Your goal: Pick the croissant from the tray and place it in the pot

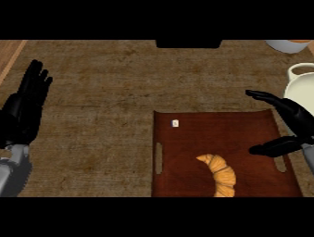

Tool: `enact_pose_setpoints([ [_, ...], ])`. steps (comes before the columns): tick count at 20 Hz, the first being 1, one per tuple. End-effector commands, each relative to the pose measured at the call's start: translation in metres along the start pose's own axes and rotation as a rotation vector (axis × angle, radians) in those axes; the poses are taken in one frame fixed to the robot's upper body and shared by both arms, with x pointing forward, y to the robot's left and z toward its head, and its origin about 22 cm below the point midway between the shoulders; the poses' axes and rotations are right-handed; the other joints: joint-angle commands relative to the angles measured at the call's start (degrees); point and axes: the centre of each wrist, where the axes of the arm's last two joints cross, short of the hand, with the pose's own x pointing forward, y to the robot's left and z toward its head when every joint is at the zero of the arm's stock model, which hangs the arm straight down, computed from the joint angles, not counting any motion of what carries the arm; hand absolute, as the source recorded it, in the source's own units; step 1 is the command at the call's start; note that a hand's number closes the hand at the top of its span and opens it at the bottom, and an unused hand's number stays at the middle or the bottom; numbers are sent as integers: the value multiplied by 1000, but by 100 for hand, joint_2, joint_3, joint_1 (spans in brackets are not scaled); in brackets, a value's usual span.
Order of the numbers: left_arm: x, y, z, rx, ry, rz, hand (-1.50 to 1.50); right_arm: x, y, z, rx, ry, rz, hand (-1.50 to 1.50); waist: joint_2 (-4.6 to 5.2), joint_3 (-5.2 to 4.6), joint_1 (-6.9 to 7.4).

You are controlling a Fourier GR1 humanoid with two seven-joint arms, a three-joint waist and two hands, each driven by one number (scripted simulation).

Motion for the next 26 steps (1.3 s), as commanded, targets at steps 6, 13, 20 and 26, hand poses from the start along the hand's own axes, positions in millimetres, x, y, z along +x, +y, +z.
enact_pose_setpoints([
  [6, -11, 7, 7, 24, 16, -8, 0, 42, -21, -23, 469, 179, 190, -150, -33, -20, -85],
  [13, 8, 20, 2, 21, 24, -3, 0, 72, 43, -38, 743, 251, 400, -150, -53, -15, -125],
  [20, 1, 14, 19, 5, 11, 11, 0, 105, 74, -55, 794, 342, 420, -150, -28, -11, -88],
  [26, 7, 14, -3, 16, 16, 8, 0, 101, 100, -38, 791, 349, 397, -150, -17, -8, -100],
])
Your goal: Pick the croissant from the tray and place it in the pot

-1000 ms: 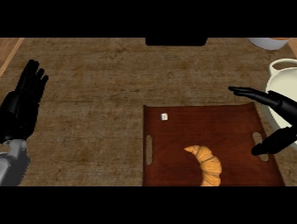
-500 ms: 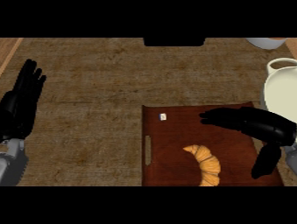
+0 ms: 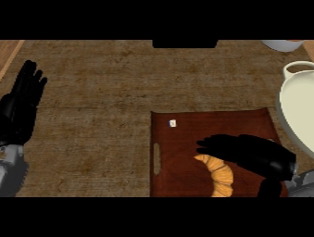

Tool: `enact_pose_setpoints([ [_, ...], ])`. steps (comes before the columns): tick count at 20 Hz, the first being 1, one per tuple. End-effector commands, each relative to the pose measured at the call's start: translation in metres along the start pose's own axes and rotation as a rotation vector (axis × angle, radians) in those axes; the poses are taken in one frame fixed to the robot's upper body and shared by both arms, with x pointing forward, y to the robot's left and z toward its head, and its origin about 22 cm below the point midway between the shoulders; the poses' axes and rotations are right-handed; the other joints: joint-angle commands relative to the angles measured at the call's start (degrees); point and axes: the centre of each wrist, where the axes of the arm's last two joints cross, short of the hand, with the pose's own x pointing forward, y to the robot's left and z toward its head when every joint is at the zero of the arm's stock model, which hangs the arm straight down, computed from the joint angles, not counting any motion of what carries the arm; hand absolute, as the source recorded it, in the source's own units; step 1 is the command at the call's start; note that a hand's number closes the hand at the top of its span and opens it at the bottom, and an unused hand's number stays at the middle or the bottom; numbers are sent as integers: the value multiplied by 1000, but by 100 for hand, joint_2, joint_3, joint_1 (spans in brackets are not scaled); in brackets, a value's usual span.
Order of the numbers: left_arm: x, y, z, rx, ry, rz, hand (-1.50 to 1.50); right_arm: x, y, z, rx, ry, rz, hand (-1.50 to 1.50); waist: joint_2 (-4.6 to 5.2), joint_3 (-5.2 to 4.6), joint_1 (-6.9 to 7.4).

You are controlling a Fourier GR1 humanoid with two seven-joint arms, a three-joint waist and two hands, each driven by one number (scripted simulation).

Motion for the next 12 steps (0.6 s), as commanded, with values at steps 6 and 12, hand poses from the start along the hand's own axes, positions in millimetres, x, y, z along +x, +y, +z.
enact_pose_setpoints([
  [6, 1, -2, -2, 1, -6, 13, 0, -10, 17, -20, 32, 129, 67, -150, 10, 3, 42],
  [12, 5, -14, 0, 6, 11, -8, 0, -12, 11, -26, 11, 137, 64, -150, 7, 3, 28],
])
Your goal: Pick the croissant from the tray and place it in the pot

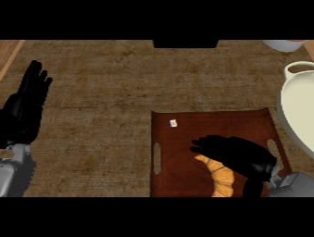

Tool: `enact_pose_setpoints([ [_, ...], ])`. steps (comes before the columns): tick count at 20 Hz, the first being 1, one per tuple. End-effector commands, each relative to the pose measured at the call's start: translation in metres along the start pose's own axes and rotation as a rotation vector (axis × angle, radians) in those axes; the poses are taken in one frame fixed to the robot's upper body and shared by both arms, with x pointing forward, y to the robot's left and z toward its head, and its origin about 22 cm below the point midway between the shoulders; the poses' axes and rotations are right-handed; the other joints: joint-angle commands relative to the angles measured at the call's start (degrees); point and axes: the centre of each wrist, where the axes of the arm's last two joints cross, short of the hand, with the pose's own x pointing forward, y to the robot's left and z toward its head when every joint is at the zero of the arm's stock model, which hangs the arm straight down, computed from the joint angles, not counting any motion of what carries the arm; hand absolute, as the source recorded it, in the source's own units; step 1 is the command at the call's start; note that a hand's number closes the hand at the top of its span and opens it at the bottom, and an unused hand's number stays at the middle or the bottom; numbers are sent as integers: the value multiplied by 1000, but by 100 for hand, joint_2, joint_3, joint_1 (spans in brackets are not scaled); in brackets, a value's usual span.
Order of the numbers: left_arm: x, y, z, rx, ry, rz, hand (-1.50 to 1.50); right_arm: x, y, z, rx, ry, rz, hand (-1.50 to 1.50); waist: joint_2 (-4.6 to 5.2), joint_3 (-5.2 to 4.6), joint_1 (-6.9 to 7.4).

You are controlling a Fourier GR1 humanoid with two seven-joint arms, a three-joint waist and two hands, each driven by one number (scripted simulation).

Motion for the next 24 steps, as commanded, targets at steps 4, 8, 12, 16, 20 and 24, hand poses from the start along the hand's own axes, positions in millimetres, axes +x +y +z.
enact_pose_setpoints([
  [4, 4, 5, 3, -7, 1, -15, 0, 1, 20, -4, 1, -17, 7, -150, -2, 0, -6],
  [8, -3, 4, 4, -20, -11, -2, 0, -4, 31, -31, 13, 11, 20, -150, 2, 0, 6],
  [12, 9, 21, -8, 1, 9, 2, 0, -7, 51, -31, -5, 50, 18, -150, 2, 0, -12],
  [16, -1, 21, -3, 2, 0, 5, 0, -25, 51, -18, 38, 26, 27, -150, 0, -1, -10],
  [20, 11, 10, 2, -9, 2, 8, 0, -30, 47, -38, 10, -79, 144, 150, 3, 1, 13],
  [24, 9, 21, 16, -13, -6, 14, 0, -20, 47, -41, 12, -92, 124, 150, -1, -1, 10],
])
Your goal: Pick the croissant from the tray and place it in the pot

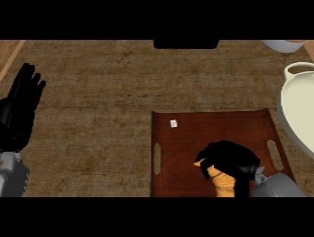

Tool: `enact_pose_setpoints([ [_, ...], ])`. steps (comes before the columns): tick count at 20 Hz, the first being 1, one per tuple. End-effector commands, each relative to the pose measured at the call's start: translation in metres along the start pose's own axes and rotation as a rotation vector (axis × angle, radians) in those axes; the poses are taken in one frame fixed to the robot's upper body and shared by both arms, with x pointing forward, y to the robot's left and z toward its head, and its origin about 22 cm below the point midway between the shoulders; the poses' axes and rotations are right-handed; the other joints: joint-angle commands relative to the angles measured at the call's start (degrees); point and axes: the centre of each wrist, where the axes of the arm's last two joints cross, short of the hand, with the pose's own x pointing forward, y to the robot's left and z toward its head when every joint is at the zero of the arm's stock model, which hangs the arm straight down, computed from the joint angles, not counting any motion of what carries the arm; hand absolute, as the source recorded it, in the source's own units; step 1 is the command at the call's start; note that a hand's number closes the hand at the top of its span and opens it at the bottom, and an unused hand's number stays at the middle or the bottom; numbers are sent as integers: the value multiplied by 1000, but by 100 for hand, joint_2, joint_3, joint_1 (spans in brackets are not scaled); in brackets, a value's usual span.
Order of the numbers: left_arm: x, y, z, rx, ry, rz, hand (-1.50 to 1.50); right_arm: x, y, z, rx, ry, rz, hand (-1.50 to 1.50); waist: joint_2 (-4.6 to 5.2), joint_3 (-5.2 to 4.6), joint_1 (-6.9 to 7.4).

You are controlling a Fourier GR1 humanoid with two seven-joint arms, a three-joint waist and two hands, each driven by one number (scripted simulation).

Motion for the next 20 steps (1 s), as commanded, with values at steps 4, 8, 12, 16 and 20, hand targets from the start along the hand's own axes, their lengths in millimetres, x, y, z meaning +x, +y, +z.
enact_pose_setpoints([
  [4, -9, -12, -13, -6, -5, -16, 0, -7, 14, -14, 35, -31, 18, 150, 22, 11, -15],
  [8, -8, -5, 15, -7, 3, 3, 0, 19, 23, 2, -49, 38, -24, 150, 1, 10, -27],
  [12, -17, -6, -3, 47, 10, -13, 0, 30, 46, 27, -158, 309, -156, 150, -22, 4, -316],
  [16, -3, 11, -6, 54, 12, -10, 0, 80, 49, 54, -249, 415, -207, 150, -37, 2, -281],
  [20, -6, -7, -3, 46, -8, -26, 0, 101, 26, 82, -488, 436, -249, 150, -21, 10, -237],
])
